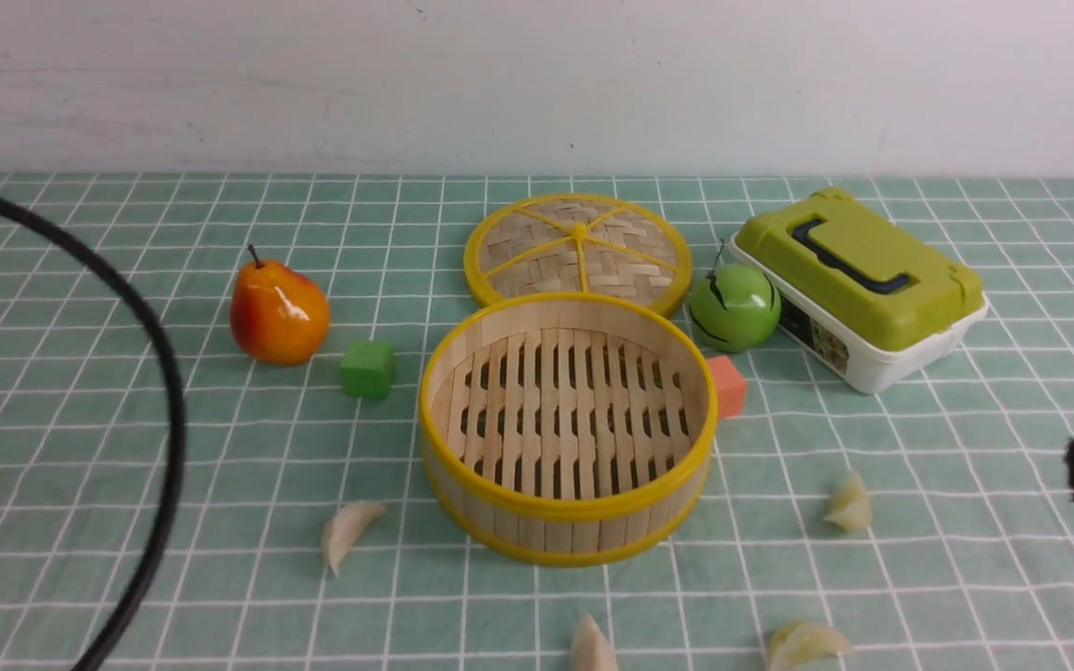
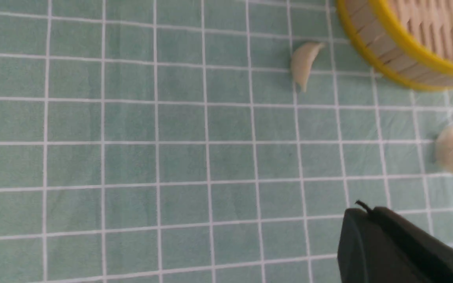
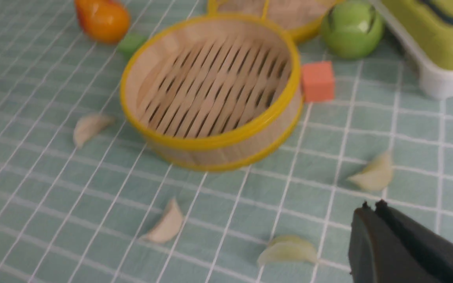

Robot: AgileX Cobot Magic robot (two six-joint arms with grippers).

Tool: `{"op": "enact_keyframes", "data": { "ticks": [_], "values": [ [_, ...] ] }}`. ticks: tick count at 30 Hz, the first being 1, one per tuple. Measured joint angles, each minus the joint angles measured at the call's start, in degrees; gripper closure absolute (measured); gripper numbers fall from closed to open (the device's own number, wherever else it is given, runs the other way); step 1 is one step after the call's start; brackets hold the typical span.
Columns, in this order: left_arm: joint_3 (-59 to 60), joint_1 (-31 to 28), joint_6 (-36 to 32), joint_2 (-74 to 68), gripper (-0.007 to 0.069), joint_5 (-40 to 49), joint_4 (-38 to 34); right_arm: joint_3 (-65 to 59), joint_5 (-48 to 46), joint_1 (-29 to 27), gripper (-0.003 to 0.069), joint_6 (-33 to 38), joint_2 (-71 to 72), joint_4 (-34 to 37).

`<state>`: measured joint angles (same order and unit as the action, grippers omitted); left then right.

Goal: Put the dumplings into the steamer on the table with the blue tablecloth.
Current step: 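Reach for and grasp a dumpling on the table with the left gripper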

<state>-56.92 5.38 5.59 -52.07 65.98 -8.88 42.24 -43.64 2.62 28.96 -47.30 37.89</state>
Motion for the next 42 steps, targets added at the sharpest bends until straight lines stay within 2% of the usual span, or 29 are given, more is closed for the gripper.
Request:
{"op": "enact_keyframes", "data": {
  "ticks": [5,6,7,8,9,11,12,15,17,20,26,34,38,42],
  "values": [
    [-4.64,13.66,5.02,-13.72,0.0617,0.58,8.88,5.44,-5.24,5.33,0.0679,0.77,-7.28,-0.97],
    [-4.64,13.66,5.30,-13.72,0.0613,0.58,8.88,5.57,-5.30,5.65,0.0679,0.77,-7.55,-0.94],
    [-5.99,16.75,7.35,-18.72,0.0565,0.42,10.60,5.81,-5.81,6.62,0.0679,0.77,-8.09,-1.15],
    [-6.37,17.43,7.68,-20.31,0.0541,0.22,10.94,5.84,-5.96,6.82,0.0679,0.77,-8.16,-1.36],
    [-7.01,18.30,8.33,-23.38,0.0475,-0.32,11.08,5.89,-6.28,7.12,0.0679,0.77,-8.22,-1.82],
    [-7.50,18.70,8.61,-27.03,0.0398,-1.76,10.95,5.89,-6.44,7.17,0.0678,0.77,-8.17,-2.42],
    [-7.63,18.76,8.66,-29.51,0.0319,-3.24,10.88,5.89,-6.44,7.17,0.0678,0.77,-8.05,-2.79],
    [-7.64,18.01,8.66,-35.14,0.0181,-8.31,10.68,5.89,-6.49,7.17,0.0677,0.77,-7.29,-3.33],
    [-7.68,16.93,8.47,-38.64,0.0113,-11.81,10.63,5.89,-6.55,7.17,0.0675,0.77,-6.78,-3.47],
    [-7.75,15.30,7.41,-44.44,0.0067,-16.89,10.53,5.90,-6.60,7.17,0.0674,0.77,-6.35,-3.47],
    [-7.75,14.97,4.10,-52.87,0.0065,-23.73,8.41,5.90,-6.60,7.17,0.0673,0.77,-6.35,-3.47],
    [-8.21,14.97,3.57,-55.03,0.0125,-30.15,8.88,5.95,-6.60,7.17,0.0670,0.77,-6.35,-3.68],
    [-8.21,14.97,3.50,-55.33,0.0191,-31.99,8.88,5.95,-6.60,7.17,0.0667,0.77,-6.35,-3.86],
    [-8.21,14.90,3.50,-55.33,0.0326,-32.26,9.18,5.95,-6.60,7.17,0.0664,0.77,-6.35,-3.92]
  ]
}}
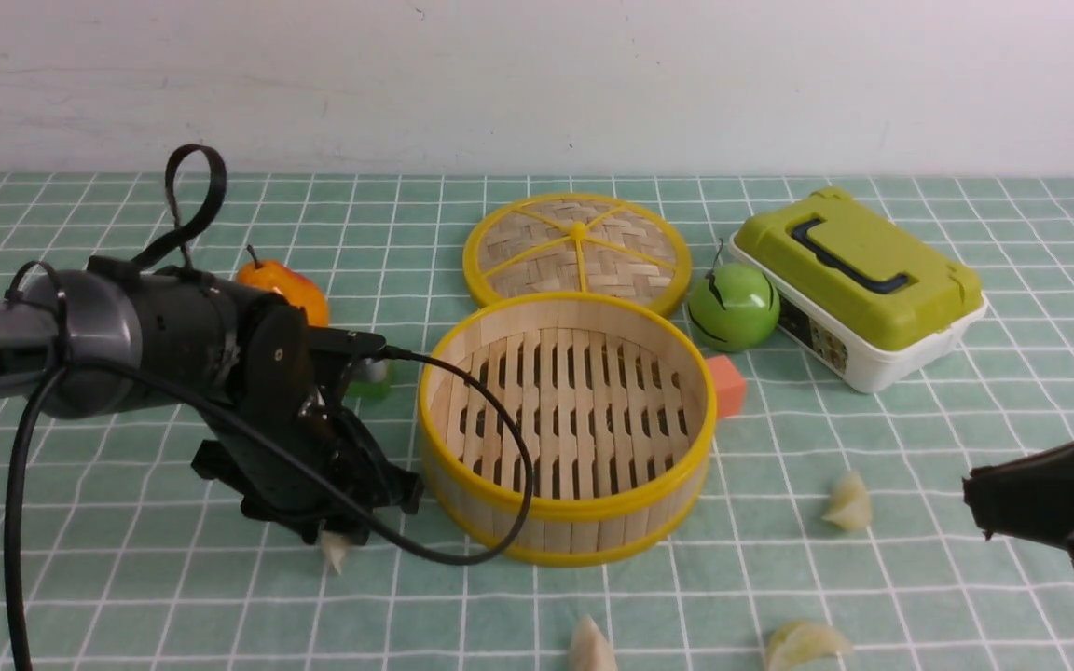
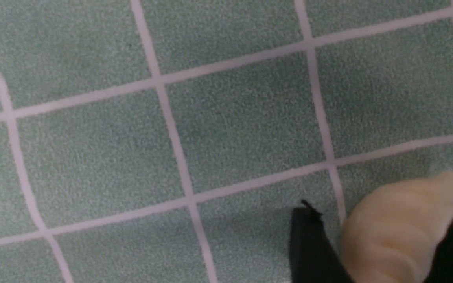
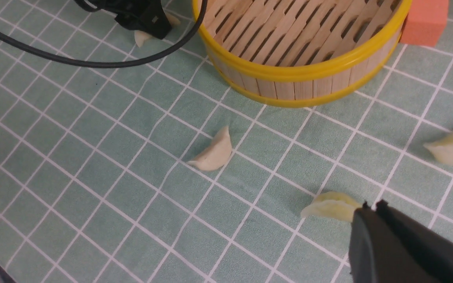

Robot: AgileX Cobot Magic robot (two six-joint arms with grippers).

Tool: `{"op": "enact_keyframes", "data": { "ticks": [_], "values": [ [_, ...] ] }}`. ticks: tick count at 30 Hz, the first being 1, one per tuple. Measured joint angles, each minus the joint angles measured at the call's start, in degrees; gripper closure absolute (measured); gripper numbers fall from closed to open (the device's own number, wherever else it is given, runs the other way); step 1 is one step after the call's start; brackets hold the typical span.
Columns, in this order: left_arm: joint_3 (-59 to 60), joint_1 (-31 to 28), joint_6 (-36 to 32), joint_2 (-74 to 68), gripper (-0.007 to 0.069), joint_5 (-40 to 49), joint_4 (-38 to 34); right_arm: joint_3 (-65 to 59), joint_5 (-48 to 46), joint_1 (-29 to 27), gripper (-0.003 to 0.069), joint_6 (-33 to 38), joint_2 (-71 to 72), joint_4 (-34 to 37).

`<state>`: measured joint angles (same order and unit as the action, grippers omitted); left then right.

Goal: Put the dumplings into the steamer on the table with the blue tablecloth.
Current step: 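Reach for and grasp a dumpling on the table with the left gripper, then place the dumpling into the bamboo steamer basket with the left gripper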

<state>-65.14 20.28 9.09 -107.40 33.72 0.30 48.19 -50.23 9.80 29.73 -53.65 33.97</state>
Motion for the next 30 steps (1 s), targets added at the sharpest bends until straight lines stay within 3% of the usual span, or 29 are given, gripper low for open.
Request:
{"op": "enact_keyframes", "data": {
  "ticks": [1,2,7,14,22,30],
  "values": [
    [0.00,0.00,-0.02,0.00,0.0437,0.16,0.05,0.00,0.00,0.00,0.0664,0.00,0.00,0.00],
    [-0.21,0.00,-0.07,0.06,0.0453,0.70,-0.30,0.00,0.00,0.00,0.0664,0.00,0.00,0.00],
    [-4.37,0.45,-0.07,2.06,0.0436,8.37,-0.61,0.00,0.06,0.00,0.0662,0.05,0.00,0.06],
    [-25.51,6.39,2.10,4.64,0.0436,15.80,-3.05,0.00,2.09,0.00,0.0657,0.22,0.00,0.06],
    [-46.82,11.59,7.59,-13.16,0.0436,16.43,-4.51,0.00,1.69,0.00,0.0648,0.22,0.00,0.06],
    [-58.35,13.80,11.16,-27.63,0.0434,18.36,-3.41,-1.22,1.68,0.00,0.0640,0.27,0.00,-0.16]
  ]
}}
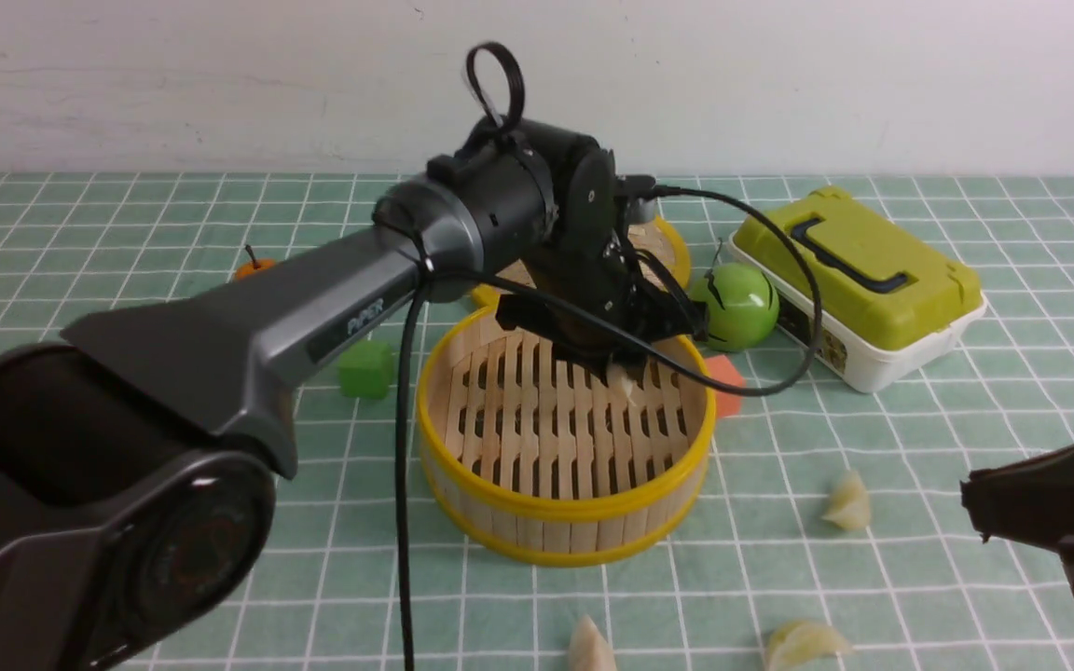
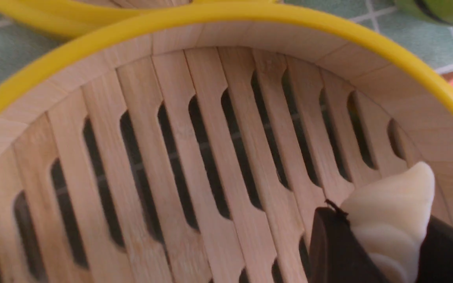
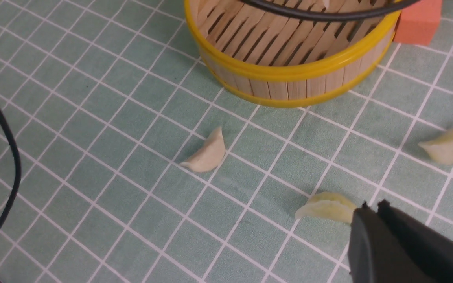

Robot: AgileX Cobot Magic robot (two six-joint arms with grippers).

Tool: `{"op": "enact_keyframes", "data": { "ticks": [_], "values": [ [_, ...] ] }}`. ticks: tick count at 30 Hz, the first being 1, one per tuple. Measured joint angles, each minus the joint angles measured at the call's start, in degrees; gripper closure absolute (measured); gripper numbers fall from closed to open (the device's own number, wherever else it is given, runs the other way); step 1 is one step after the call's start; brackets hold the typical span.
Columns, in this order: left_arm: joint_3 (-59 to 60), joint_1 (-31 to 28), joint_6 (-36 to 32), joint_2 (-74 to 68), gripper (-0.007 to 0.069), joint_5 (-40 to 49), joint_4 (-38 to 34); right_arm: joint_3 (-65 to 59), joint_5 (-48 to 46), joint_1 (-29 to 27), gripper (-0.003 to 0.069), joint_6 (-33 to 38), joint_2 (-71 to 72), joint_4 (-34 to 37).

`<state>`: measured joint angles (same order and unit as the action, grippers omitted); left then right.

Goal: Put the dumplings into the steamer on the table with the blue tablecloth.
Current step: 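Place the dumpling into the bamboo steamer basket with the left gripper, then reach for and grasp a dumpling on the table with the left gripper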

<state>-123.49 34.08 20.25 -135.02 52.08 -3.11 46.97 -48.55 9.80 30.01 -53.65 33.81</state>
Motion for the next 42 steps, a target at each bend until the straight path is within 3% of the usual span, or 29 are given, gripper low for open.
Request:
{"op": "enact_keyframes", "data": {
  "ticks": [4,9,13,18,22,31,35,42],
  "values": [
    [-0.77,-0.06,0.65,-2.11,0.0349,0.00,0.90,0.00,0.11,0.00,0.0639,0.00,0.00,-0.27],
    [-1.14,-0.06,0.69,-1.02,0.0176,1.67,1.84,0.00,1.02,0.00,0.0637,0.00,0.00,-0.44],
    [-2.86,-0.06,0.00,3.81,0.0120,8.26,2.33,0.00,1.97,0.00,0.0636,0.06,0.00,-0.44],
    [-3.98,-0.06,-4.15,13.75,0.0111,16.82,2.28,0.00,2.38,0.00,0.0629,0.11,0.00,-0.10],
    [0.11,-0.06,-5.91,22.84,0.0111,18.68,2.33,0.00,2.53,0.00,0.0625,0.11,0.00,0.38],
    [29.62,0.89,-5.05,38.61,0.0113,19.01,0.22,0.00,1.76,0.00,0.0619,-0.69,4.37,-0.31],
    [44.00,6.83,-2.02,39.31,0.0114,10.41,0.11,0.00,1.43,0.00,0.0618,-5.19,10.19,-4.01],
    [47.53,13.85,0.88,33.06,0.0114,-2.53,-0.68,0.00,0.02,0.00,0.0617,-9.44,14.72,-9.73]
  ]
}}
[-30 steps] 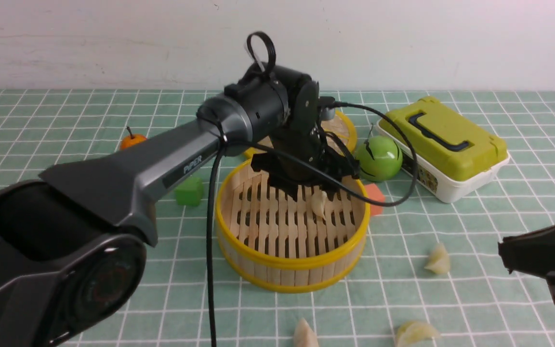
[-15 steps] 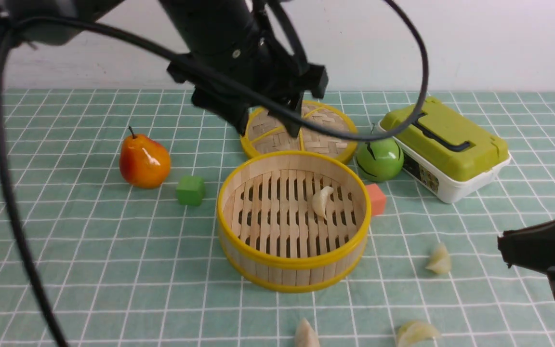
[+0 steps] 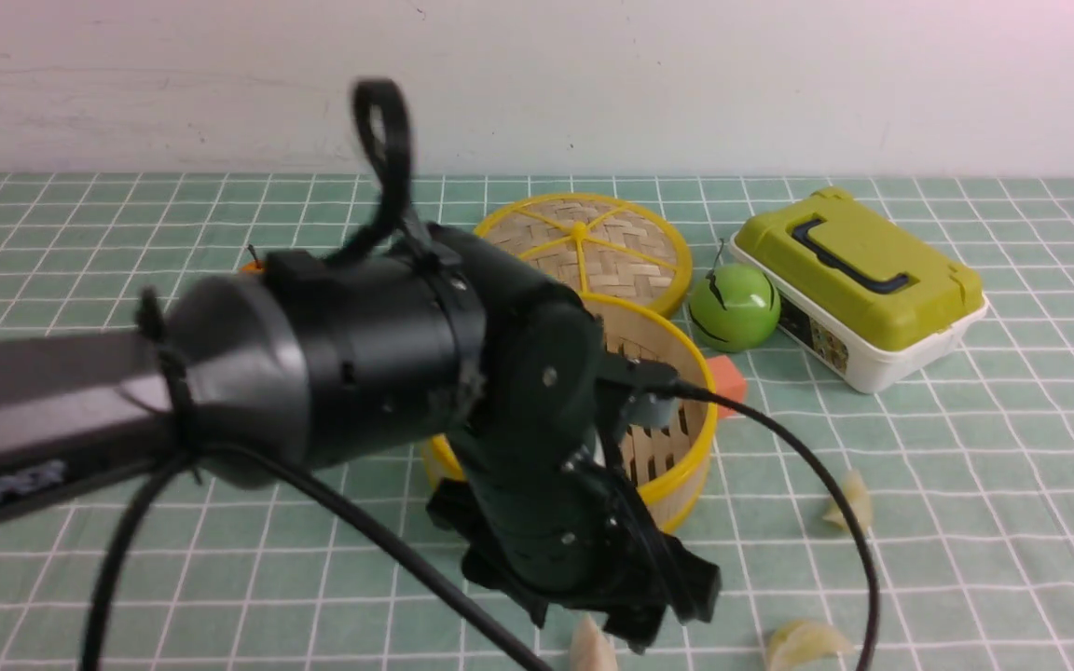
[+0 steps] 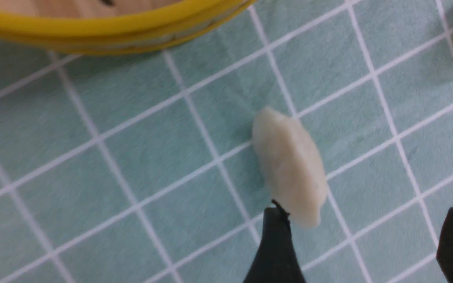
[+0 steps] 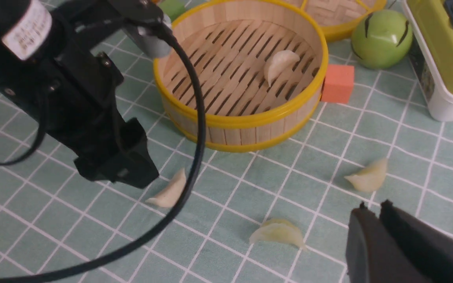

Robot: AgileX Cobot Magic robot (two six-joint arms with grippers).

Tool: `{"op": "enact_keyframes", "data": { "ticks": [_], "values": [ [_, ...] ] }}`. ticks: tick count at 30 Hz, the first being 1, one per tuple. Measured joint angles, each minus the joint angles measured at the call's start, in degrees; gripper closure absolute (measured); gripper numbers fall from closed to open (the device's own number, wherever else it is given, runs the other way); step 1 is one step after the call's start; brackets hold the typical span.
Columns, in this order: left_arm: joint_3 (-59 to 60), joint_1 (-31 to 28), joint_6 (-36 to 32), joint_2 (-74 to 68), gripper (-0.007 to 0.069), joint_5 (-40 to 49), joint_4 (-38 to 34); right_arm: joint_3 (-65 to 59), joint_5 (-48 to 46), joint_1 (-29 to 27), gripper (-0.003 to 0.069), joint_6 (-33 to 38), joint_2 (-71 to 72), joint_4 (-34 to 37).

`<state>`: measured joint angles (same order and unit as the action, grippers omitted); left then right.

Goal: Put the dumplings into the steamer on the table with the blue tablecloth.
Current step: 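Reach for and grasp a dumpling on the table with the left gripper, then place the dumpling into the bamboo steamer basket with the left gripper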

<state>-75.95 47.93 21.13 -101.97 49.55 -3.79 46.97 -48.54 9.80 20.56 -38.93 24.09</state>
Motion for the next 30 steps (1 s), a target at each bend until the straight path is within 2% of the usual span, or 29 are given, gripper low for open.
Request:
{"op": "enact_keyframes", "data": {
  "ticks": [2,9,13,15,16,22,28,30],
  "values": [
    [0.00,0.48,0.50,-3.58,0.0114,-3.04,0.00,0.00,-0.18,0.00,0.0617,-0.30,0.24,-1.11],
    [0.00,0.43,1.33,-11.14,0.0126,-3.93,1.04,0.00,-0.47,0.00,0.0615,-0.34,0.24,-1.64],
    [-0.34,0.43,2.11,-11.51,0.0244,-3.92,2.03,0.00,-0.59,0.00,0.0608,-0.34,0.27,-1.82],
    [-0.42,0.39,2.54,-11.55,0.0365,-3.53,2.52,0.00,-0.64,0.00,0.0607,-0.34,0.31,-1.82],
    [-0.55,0.39,2.60,-11.42,0.0382,-3.47,2.52,0.00,-0.64,0.00,0.0606,-0.36,0.31,-1.82],
    [-3.10,0.39,2.59,-11.00,0.0379,-0.65,2.31,0.00,-0.64,0.00,0.0601,-0.36,0.31,-1.82],
    [-13.97,-0.96,2.59,-7.23,0.0379,6.86,7.32,0.00,-0.64,0.00,0.0594,-0.72,0.31,-1.82],
    [-19.84,-3.73,2.59,-7.45,0.0379,8.55,8.82,0.00,-0.64,0.00,0.0593,-0.89,0.31,-1.82]
  ]
}}
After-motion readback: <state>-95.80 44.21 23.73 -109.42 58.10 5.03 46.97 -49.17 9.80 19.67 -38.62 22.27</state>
